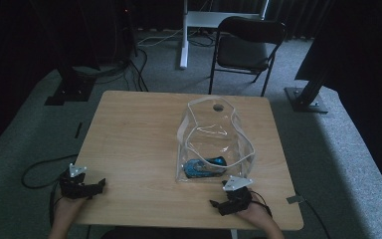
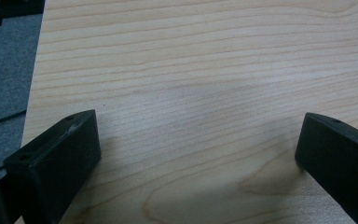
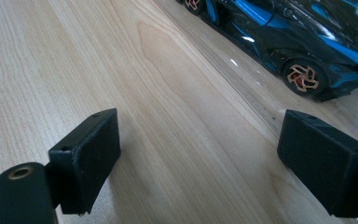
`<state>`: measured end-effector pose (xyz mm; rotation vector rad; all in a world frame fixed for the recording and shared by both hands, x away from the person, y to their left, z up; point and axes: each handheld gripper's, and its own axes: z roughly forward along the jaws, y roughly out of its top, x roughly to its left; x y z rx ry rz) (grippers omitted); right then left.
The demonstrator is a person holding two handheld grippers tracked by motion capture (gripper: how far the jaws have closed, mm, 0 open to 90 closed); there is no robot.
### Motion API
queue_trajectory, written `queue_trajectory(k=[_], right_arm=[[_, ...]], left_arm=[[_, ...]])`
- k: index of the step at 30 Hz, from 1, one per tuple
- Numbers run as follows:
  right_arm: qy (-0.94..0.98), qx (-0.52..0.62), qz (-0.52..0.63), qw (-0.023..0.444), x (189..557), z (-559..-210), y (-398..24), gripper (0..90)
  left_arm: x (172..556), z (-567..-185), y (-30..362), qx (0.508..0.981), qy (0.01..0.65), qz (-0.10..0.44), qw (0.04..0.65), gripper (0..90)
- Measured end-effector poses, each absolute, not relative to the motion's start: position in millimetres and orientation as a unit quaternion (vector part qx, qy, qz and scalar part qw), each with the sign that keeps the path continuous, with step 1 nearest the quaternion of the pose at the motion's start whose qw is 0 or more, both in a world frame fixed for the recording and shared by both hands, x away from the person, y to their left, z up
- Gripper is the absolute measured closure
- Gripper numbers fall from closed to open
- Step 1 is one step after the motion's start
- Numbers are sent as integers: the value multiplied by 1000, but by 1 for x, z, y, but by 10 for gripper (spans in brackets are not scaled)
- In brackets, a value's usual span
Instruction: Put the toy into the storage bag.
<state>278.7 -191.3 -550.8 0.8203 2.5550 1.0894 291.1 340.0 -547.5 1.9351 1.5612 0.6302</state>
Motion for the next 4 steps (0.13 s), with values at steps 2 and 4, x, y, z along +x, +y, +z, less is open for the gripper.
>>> queue_trajectory(k=[2,4], right_arm=[[876,281,373,123,279,-551,-191,123],[876,281,373,122,279,-551,-191,123]], left_arm=[[291,-548,340,723,583,235,285,4],[291,-548,340,723,584,236,285,4]])
